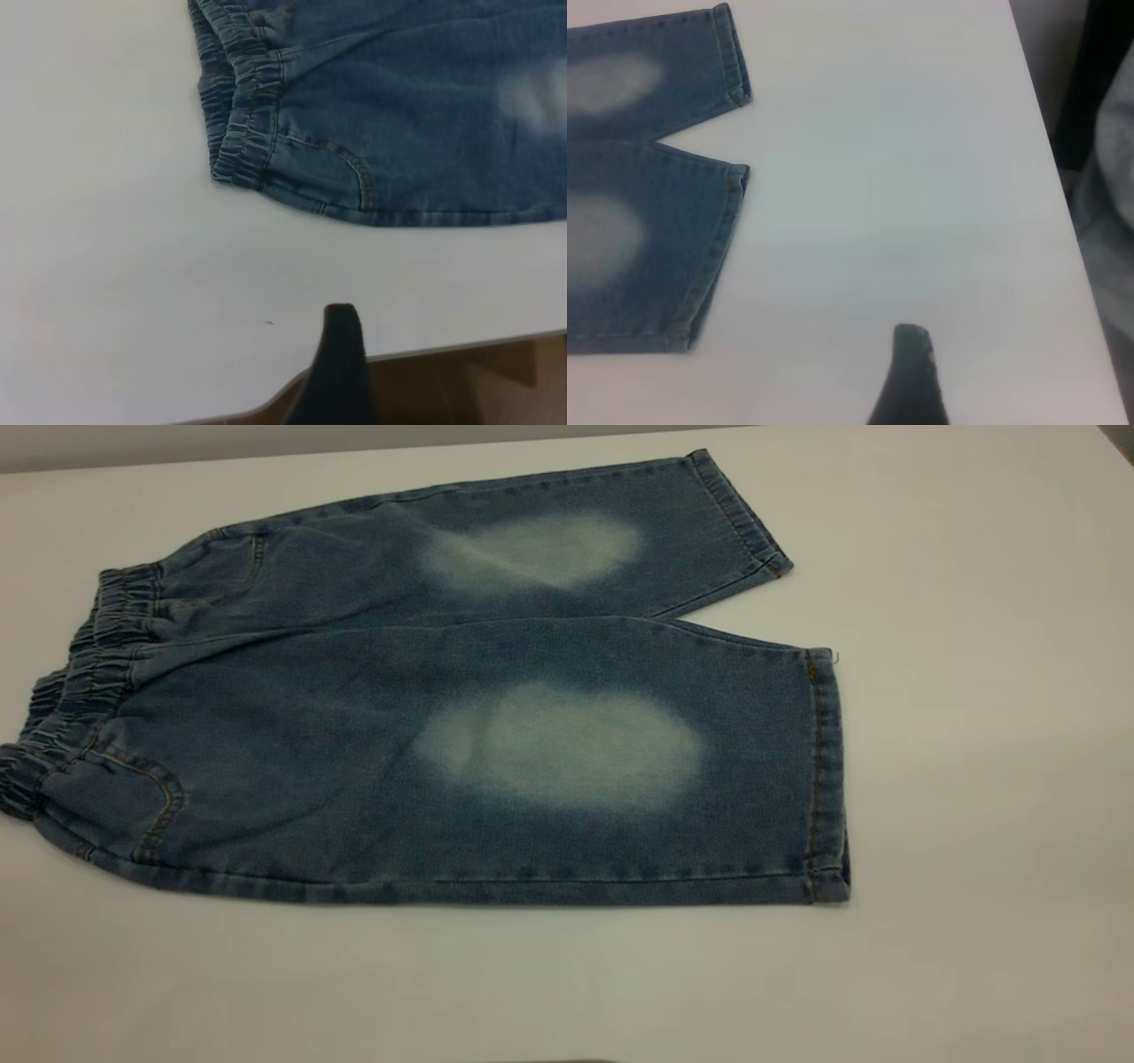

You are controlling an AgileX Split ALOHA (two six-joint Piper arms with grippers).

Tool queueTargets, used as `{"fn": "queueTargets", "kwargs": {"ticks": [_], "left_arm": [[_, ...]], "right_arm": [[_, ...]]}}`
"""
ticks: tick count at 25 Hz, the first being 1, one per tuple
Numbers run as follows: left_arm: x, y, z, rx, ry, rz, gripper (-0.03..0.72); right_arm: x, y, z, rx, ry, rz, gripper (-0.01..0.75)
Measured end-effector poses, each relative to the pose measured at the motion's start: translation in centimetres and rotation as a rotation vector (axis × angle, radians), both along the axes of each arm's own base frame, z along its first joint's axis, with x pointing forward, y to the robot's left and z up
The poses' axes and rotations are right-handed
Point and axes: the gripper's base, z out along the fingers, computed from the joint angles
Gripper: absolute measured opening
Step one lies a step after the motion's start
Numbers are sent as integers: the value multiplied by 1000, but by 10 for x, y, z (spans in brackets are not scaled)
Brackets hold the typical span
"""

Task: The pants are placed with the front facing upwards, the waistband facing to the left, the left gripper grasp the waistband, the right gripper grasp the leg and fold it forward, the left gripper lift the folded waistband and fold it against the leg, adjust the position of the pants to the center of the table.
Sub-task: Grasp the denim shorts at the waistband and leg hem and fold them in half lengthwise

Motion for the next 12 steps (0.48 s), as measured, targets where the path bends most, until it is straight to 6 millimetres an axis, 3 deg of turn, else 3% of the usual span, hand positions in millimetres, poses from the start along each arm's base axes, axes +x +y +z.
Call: {"fn": "queueTargets", "kwargs": {"ticks": [8,12], "left_arm": [[0,-1,0,-15,0,-6,580],[2,-1,12,-83,-26,38,580]], "right_arm": [[1,0,1,-1,5,1,496],[13,4,13,22,61,22,496]]}}
